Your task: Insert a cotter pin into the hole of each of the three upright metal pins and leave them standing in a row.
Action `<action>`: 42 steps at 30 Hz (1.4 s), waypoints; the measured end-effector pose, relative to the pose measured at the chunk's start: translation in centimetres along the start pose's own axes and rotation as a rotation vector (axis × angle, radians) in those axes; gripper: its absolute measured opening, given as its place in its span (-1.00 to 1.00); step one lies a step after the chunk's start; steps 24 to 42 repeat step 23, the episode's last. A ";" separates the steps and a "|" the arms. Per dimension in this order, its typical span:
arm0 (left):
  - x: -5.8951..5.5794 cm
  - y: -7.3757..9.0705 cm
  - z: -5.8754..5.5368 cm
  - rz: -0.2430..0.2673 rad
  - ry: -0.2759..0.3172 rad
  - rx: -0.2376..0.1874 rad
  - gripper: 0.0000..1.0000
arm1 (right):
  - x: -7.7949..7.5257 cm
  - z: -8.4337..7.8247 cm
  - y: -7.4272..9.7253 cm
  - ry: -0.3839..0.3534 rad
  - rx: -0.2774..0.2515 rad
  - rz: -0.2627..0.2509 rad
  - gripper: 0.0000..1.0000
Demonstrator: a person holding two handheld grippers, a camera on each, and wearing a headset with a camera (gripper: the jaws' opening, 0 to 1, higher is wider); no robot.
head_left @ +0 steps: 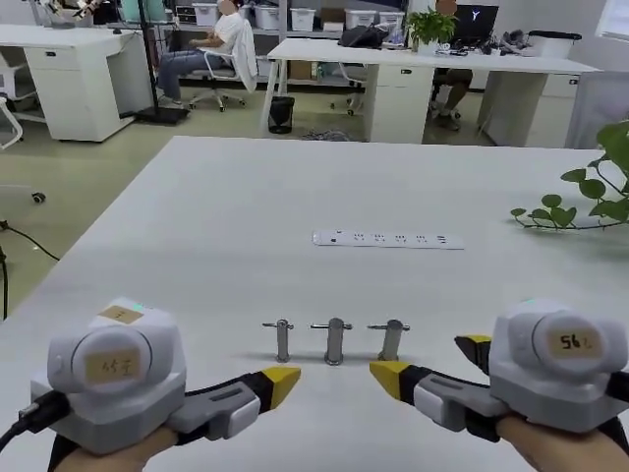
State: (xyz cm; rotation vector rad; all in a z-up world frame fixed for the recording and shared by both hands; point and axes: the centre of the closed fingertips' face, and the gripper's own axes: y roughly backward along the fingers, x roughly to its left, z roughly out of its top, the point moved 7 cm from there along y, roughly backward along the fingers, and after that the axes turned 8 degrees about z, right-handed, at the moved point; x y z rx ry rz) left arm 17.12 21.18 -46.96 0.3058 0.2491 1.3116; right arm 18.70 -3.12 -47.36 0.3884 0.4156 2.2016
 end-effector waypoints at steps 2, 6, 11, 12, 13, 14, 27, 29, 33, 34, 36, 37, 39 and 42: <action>0.0 0.0 0.0 0.000 0.000 0.001 0.82 | 0.0 -0.1 0.0 0.004 0.008 0.000 0.31; -0.1 0.1 -0.1 0.000 -0.001 0.003 0.82 | 0.0 -0.4 0.0 0.014 0.021 -0.004 0.30; -0.2 0.1 -0.1 -0.002 -0.002 0.006 0.81 | -0.1 -0.6 0.1 0.005 0.024 -0.005 0.30; -0.3 0.1 -0.1 -0.003 -0.003 0.005 0.81 | -0.1 -0.7 0.1 0.005 0.027 -0.006 0.30; -0.3 0.1 -0.2 -0.004 -0.003 0.007 0.81 | -0.1 -0.8 0.2 0.005 0.027 -0.007 0.30; -0.4 0.1 -0.2 -0.005 -0.003 0.010 0.81 | -0.1 -0.8 0.2 0.004 0.027 -0.007 0.30; -0.5 0.1 -0.1 -0.007 -0.010 0.006 0.78 | 0.0 -1.4 0.3 -0.003 0.033 -0.003 0.29; -0.5 0.1 -0.1 -0.007 -0.010 0.006 0.78 | 0.0 -1.4 0.3 -0.003 0.033 -0.003 0.29; -0.5 0.1 -0.1 -0.007 -0.010 0.006 0.78 | 0.0 -1.4 0.3 -0.003 0.033 -0.003 0.29; -0.5 0.1 -0.1 -0.007 -0.010 0.006 0.78 | 0.0 -1.4 0.3 -0.003 0.033 -0.003 0.29; -0.5 0.1 -0.1 -0.007 -0.010 0.006 0.78 | 0.0 -1.4 0.3 -0.003 0.033 -0.003 0.29; -0.5 0.1 -0.1 -0.007 -0.010 0.006 0.78 | 0.0 -1.4 0.3 -0.003 0.033 -0.003 0.29; -0.5 0.1 -0.1 -0.007 -0.010 0.006 0.78 | 0.0 -1.4 0.3 -0.003 0.033 -0.003 0.29; -0.5 0.1 -0.1 -0.007 -0.010 0.006 0.78 | 0.0 -1.4 0.3 -0.003 0.033 -0.003 0.29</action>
